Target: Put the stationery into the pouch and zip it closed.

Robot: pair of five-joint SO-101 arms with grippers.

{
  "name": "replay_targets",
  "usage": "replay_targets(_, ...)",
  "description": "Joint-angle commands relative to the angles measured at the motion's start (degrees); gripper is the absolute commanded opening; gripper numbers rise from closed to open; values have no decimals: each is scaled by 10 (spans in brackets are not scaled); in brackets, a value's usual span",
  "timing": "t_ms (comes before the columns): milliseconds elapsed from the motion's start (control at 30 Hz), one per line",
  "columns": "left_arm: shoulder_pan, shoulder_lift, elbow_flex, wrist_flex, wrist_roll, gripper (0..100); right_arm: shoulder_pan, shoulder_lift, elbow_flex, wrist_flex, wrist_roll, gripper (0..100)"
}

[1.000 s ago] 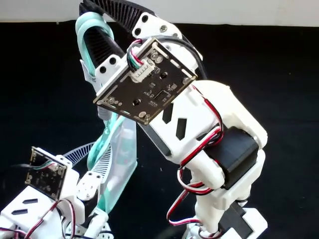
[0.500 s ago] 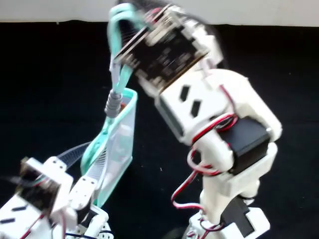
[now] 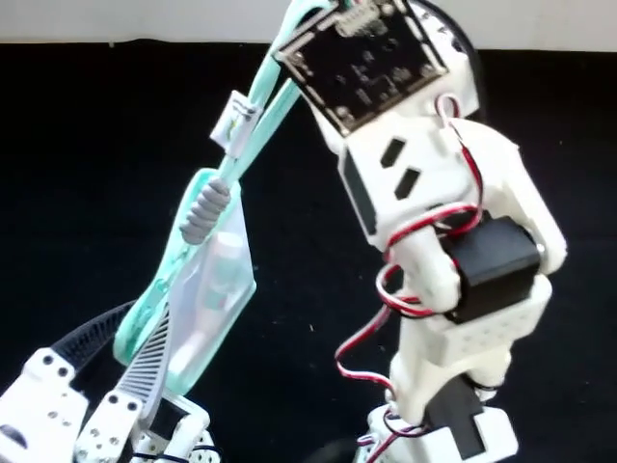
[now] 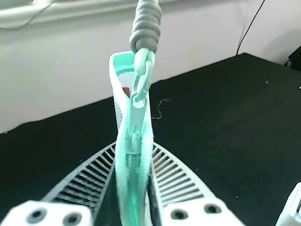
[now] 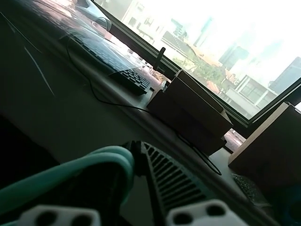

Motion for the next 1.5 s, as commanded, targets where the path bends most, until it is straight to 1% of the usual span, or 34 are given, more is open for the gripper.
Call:
replay_targets(0, -9, 0, -27, 11, -5, 7, 69, 30, -6, -44, -14, 7)
replay_targets(167, -9, -25, -10, 13, -5, 7, 137, 80, -5, -131, -68, 7)
replay_targets(267, -9, -45, 21, 13, -5, 7, 151, 112, -4, -160, -76, 7)
replay_targets(400, -11, -54, 27, 13, -5, 7, 179, 151, -8, -164, -76, 7)
replay_targets(500, -42, -54, 27, 12, -9, 7, 204, 166, -8, -165, -76, 7)
replay_targets(600, -67, -58, 27, 12, -31, 7, 231, 175, -9, -176, -76, 7)
replay_targets(733, -73, -58, 31, 12, -32, 7, 276, 184, -9, -216, -76, 7)
replay_targets(833, -73, -58, 31, 12, -32, 7, 306, 183, -9, -218, -77, 7)
replay_targets(967, -74, -58, 32, 12, -32, 7, 343, 186, -9, -221, -104, 7)
replay_targets(1133, -74, -58, 34, 13, -32, 7, 409, 179, -19, -268, -148, 7)
replay_targets(1300, -75, -58, 56, 13, -31, 7, 467, 167, -49, -264, -184, 7)
replay_targets(1367, -75, -58, 56, 13, -31, 7, 487, 167, -45, -262, -182, 7)
replay_targets(1467, -75, -58, 56, 13, -31, 7, 518, 168, -45, -226, -182, 7)
